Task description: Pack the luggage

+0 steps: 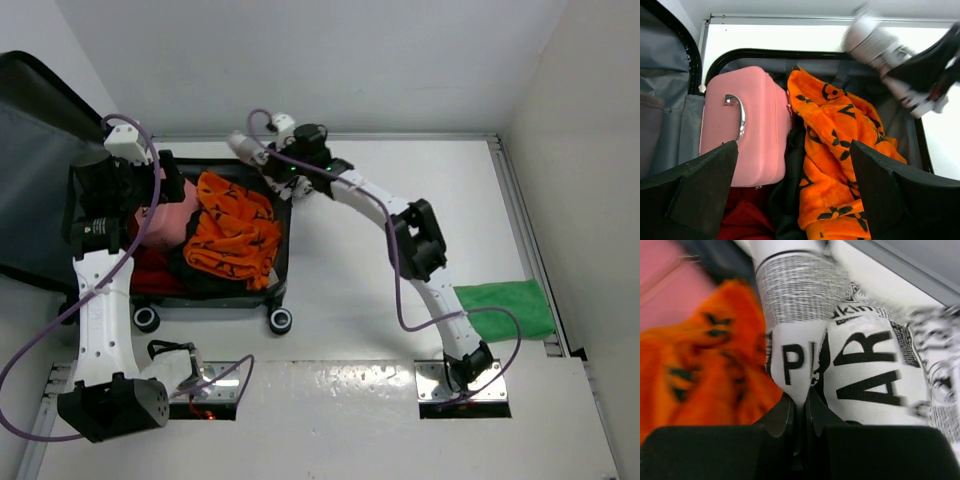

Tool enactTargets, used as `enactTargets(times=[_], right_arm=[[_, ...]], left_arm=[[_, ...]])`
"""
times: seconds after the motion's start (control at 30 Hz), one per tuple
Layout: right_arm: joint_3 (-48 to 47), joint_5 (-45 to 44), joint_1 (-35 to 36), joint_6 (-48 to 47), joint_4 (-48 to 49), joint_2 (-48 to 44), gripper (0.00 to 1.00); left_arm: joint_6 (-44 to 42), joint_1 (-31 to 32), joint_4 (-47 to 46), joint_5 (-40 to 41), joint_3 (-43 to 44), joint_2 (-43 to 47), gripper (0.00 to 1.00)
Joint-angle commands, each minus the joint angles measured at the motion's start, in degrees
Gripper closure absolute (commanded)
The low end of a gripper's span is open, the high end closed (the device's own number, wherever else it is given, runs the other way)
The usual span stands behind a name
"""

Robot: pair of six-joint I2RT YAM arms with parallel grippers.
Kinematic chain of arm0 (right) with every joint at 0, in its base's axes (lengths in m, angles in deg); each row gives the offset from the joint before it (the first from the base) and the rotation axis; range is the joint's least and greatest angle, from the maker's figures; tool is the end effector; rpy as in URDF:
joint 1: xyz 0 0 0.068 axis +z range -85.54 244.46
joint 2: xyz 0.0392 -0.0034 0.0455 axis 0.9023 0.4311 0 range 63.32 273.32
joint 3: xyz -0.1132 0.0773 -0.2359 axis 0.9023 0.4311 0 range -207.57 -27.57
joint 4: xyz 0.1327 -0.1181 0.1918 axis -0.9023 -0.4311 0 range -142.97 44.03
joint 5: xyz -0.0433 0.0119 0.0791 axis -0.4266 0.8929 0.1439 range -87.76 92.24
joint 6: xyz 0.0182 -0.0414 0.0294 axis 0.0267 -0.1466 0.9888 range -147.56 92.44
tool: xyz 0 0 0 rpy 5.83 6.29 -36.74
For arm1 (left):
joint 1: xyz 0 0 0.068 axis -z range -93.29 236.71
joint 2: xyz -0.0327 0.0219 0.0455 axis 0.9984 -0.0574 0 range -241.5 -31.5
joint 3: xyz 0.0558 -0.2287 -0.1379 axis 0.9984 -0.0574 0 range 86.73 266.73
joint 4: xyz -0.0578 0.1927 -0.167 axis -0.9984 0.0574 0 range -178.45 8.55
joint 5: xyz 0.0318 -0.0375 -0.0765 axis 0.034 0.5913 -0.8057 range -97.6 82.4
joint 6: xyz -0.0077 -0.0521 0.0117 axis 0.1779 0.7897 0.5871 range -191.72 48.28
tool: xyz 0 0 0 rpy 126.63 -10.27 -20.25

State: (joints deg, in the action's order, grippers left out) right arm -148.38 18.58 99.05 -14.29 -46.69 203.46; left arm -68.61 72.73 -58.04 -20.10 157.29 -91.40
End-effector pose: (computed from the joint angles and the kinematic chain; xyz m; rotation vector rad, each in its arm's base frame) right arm 0.4680 0.3348 0.2211 -0.5633 1.9150 0.8243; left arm 0.2151 0.0455 0.4096 -0.1378 1.9028 -0.0806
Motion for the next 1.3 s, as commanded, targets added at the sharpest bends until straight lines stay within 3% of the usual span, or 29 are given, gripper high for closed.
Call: enactTargets(times=[0.0, 0.17, 0.4, 0.6, 0.67, 0.87, 0.9, 0.93, 0.97, 1.0, 1.03, 1.1, 1.27], right_arm=[[-1.97, 10.29, 9.59, -3.78, 13.18, -2.94, 1.00], [5.32, 15.91, 15.86, -12.48, 17.93, -5.92, 1.00], [14.02, 26.19, 17.44, -21.42, 13.64, -11.01, 1.00], [24.55, 34.28, 18.23, -33.56, 0.91, -18.22, 1.00], [27.28, 34.82, 18.58, -34.37, -4.88, -20.42, 1.00], [31.34, 33.94, 19.64, -33.76, -8.87, -23.59, 1.00], [31.78, 31.93, 19.81, -32.97, -8.52, -23.59, 0.96], [31.61, 30.70, 20.34, -32.53, -8.34, -23.07, 0.85], [30.65, 29.81, 20.60, -30.87, -8.43, -21.93, 0.72], [29.33, 28.85, 20.52, -29.99, -7.82, -21.57, 0.45], [29.06, 26.84, 20.52, -28.67, -7.21, -21.40, 0.36], [27.30, 23.57, 19.64, -22.43, -2.93, -21.74, 0.24], [29.67, 15.49, 12.46, -3.92, 11.32, -29.55, 0.19]], left_arm=[[2.07, -1.84, -0.01, -1.57, -0.34, 2.59, 0.00], [2.07, -2.99, 0.70, -1.57, -0.34, 4.53, 0.00], [1.54, -4.92, 1.84, -1.04, -0.34, 6.29, 0.00], [-0.38, -5.45, 3.67, -3.14, -0.34, 6.20, 0.00], [-1.97, -5.97, 4.56, -5.07, 0.19, 5.49, 0.00], [-4.60, -5.97, 5.97, -10.70, -0.34, 2.07, 0.00], [-4.61, -5.97, 5.97, -12.97, -0.34, 0.50, 0.00], [-5.65, -5.97, 6.49, -14.65, -0.34, -0.39, 0.00], [-7.14, -5.97, 7.11, -16.49, -0.34, -1.18, 0.00], [-7.16, -5.97, 7.12, -18.86, -0.34, -1.88, 0.00], [-7.77, -5.02, 7.12, -19.49, -0.34, -3.63, 0.00], [-9.44, -2.65, 7.12, -21.86, -0.34, -5.74, 0.02], [-15.84, 2.98, 7.12, -20.48, -2.01, -8.48, 0.12]])
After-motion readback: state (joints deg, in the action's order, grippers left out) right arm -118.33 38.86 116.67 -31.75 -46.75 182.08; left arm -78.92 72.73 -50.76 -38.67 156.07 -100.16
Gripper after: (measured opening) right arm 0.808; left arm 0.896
